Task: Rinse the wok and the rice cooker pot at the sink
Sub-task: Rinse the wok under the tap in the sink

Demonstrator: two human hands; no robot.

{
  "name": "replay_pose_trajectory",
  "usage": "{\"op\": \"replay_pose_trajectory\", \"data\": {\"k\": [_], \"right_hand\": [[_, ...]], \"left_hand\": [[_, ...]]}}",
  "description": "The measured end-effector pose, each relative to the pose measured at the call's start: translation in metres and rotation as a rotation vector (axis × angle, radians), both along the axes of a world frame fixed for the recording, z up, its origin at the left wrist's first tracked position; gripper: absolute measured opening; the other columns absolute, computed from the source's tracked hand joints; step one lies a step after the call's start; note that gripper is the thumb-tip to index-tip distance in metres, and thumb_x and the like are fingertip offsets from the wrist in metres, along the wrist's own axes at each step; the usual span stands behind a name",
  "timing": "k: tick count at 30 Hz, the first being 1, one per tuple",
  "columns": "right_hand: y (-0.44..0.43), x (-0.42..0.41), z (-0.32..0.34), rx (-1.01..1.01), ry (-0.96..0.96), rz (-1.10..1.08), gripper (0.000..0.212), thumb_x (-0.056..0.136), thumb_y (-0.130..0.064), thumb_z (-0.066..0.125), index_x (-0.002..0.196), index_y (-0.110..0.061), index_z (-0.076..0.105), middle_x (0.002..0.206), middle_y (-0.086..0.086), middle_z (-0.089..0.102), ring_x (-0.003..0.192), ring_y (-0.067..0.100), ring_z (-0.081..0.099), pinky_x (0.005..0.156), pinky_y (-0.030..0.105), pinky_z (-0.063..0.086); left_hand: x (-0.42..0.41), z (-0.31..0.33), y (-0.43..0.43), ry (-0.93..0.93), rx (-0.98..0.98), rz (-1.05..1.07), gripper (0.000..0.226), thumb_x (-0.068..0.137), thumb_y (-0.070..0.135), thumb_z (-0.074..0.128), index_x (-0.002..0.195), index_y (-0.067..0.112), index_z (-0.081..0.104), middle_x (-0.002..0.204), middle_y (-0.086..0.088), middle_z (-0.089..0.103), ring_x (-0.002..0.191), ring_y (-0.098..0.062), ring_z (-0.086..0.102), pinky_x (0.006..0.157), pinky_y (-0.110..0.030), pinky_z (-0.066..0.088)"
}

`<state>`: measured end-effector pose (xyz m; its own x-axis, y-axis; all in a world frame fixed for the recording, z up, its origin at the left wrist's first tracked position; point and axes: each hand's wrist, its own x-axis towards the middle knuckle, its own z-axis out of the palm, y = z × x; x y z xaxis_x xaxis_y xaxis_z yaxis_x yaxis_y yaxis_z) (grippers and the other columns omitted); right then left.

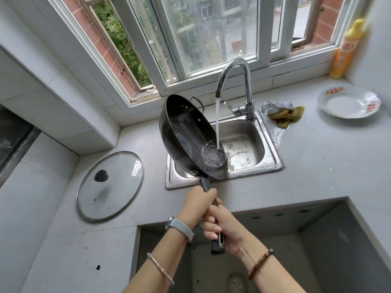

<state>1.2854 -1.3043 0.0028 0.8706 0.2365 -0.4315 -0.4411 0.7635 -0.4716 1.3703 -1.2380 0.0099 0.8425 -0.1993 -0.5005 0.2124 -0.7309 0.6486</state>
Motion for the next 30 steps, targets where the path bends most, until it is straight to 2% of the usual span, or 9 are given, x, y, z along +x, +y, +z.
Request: {"op": "replay_pose_trajectory", "data": {"k": [4,10,13,16,18,22,26,30], "right_hand": [[-0.006,-0.002,-0.005,0.013,0.027,-0.037,0.021,0.095,-0.003,0.041,0.082,-0.018,0.034,0.053,-0.003,0.029,0.034,0.003,0.025,0.032,0.017,0.025],[-0.013,-0.002,-0.008,0.000,0.027,-0.075,0.020,0.095,-0.001,0.041,0.083,-0.017,0.035,0.053,-0.002,0.030,0.034,0.004,0.026,0.032,0.017,0.026],[-0.019,-0.003,-0.009,-0.044,0.026,-0.077,0.021,0.095,-0.001,0.040,0.081,-0.016,0.035,0.054,-0.002,0.031,0.034,0.005,0.026,0.033,0.018,0.029],[-0.027,-0.005,-0.010,-0.155,0.036,-0.074,0.019,0.092,0.001,0.039,0.080,-0.014,0.036,0.055,0.001,0.033,0.037,0.008,0.027,0.036,0.021,0.032],[-0.032,-0.007,-0.012,-0.233,0.043,-0.074,0.017,0.091,0.002,0.039,0.081,-0.013,0.038,0.056,0.002,0.036,0.040,0.010,0.029,0.038,0.022,0.034],[-0.042,-0.012,-0.014,-0.404,0.061,-0.048,0.013,0.086,0.004,0.039,0.082,-0.008,0.042,0.056,0.004,0.041,0.041,0.013,0.035,0.040,0.025,0.039],[-0.047,-0.013,-0.019,-0.535,0.081,-0.036,0.011,0.084,0.004,0.039,0.087,-0.006,0.043,0.057,0.005,0.044,0.040,0.014,0.039,0.039,0.026,0.042],[-0.048,-0.016,-0.027,-0.632,0.097,-0.029,0.010,0.082,0.003,0.040,0.084,-0.005,0.044,0.058,0.007,0.045,0.041,0.016,0.042,0.040,0.027,0.044]], "left_hand": [[-0.001,-0.006,-0.011,0.016,-0.028,-0.015,0.035,0.086,0.019,0.052,0.054,0.016,0.064,0.053,0.007,0.067,0.070,-0.019,0.067,0.075,-0.029,0.055],[0.000,-0.009,-0.019,0.014,-0.046,-0.060,0.034,0.087,0.019,0.052,0.056,0.016,0.065,0.051,0.009,0.066,0.055,-0.007,0.061,0.055,-0.015,0.048],[0.002,-0.014,-0.025,0.020,-0.028,-0.075,0.037,0.086,0.023,0.054,0.051,0.019,0.064,0.052,0.009,0.066,0.056,-0.009,0.060,0.056,-0.020,0.047],[0.002,-0.019,-0.035,0.085,-0.086,-0.040,0.034,0.082,0.020,0.056,0.049,0.018,0.063,0.050,0.006,0.062,0.057,-0.015,0.060,0.058,-0.024,0.049],[0.000,-0.023,-0.040,0.119,-0.145,-0.040,0.034,0.084,0.018,0.057,0.049,0.018,0.061,0.047,0.006,0.059,0.052,-0.013,0.057,0.052,-0.019,0.046],[-0.006,-0.034,-0.046,0.178,-0.226,-0.040,0.031,0.088,0.024,0.060,0.058,0.014,0.061,0.046,0.003,0.054,0.048,-0.014,0.053,0.050,-0.020,0.042],[-0.009,-0.043,-0.051,0.274,-0.331,0.000,0.029,0.089,0.029,0.066,0.069,0.010,0.059,0.052,0.003,0.058,0.046,-0.012,0.054,0.050,-0.020,0.044],[-0.011,-0.054,-0.052,0.352,-0.386,-0.038,0.034,0.088,0.033,0.068,0.062,0.013,0.057,0.049,0.002,0.055,0.043,-0.012,0.053,0.047,-0.020,0.042]]}}
